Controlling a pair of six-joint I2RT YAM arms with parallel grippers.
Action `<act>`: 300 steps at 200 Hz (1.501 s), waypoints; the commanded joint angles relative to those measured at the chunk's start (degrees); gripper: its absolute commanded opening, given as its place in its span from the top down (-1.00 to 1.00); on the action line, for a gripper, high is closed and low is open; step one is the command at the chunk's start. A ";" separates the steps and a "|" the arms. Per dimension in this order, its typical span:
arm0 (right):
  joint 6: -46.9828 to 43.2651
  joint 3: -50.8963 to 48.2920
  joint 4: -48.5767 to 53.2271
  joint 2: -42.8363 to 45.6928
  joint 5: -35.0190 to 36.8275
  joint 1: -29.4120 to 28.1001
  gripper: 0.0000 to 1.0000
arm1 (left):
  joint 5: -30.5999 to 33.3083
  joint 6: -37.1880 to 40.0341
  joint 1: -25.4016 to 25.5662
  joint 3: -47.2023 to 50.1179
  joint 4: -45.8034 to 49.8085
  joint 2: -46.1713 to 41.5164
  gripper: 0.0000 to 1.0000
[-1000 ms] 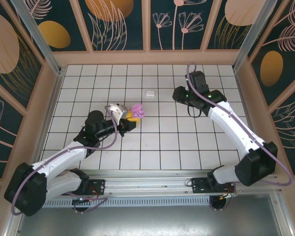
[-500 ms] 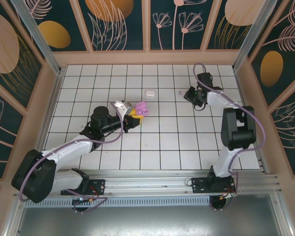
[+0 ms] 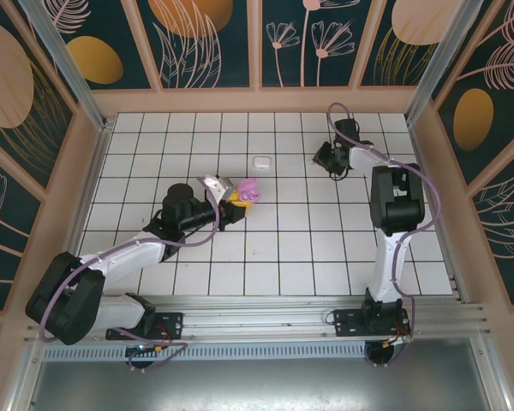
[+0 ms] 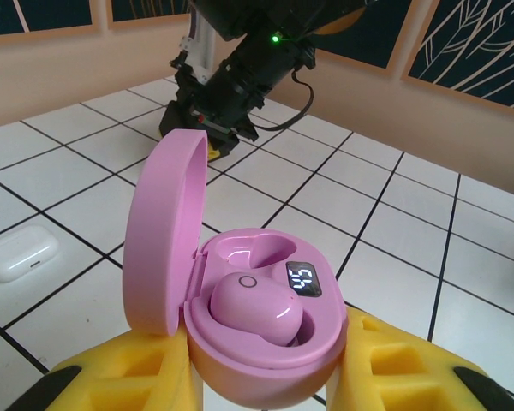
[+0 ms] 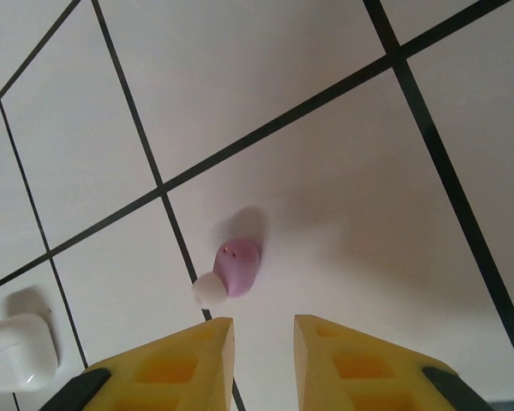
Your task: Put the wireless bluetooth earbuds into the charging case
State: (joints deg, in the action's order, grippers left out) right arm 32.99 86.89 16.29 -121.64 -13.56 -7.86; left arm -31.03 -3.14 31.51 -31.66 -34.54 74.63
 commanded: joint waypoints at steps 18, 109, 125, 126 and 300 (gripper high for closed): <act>0.85 2.67 -1.30 -2.70 0.07 0.32 0.49 | -0.48 1.89 0.13 -1.82 -1.93 0.73 0.55; 1.09 4.14 -2.93 -4.76 -0.57 0.26 0.50 | 0.02 2.16 0.11 -2.00 -1.16 0.52 0.55; 1.11 4.64 -2.93 -5.33 -0.85 0.17 0.50 | 0.16 2.26 0.13 -2.13 -1.05 0.56 0.55; 1.11 4.62 -2.93 -5.39 -0.90 0.14 0.50 | 0.13 2.26 0.13 -2.11 -1.05 0.58 0.55; -2.11 10.66 1.96 -5.27 4.00 -2.05 0.53 | 1.10 3.40 0.08 -1.72 0.87 -0.98 0.55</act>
State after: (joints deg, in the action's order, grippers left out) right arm 33.17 93.51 15.29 -128.22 -12.12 -9.26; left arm -30.35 -1.19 31.51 -32.08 -33.63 75.11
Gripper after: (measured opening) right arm 0.238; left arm 0.317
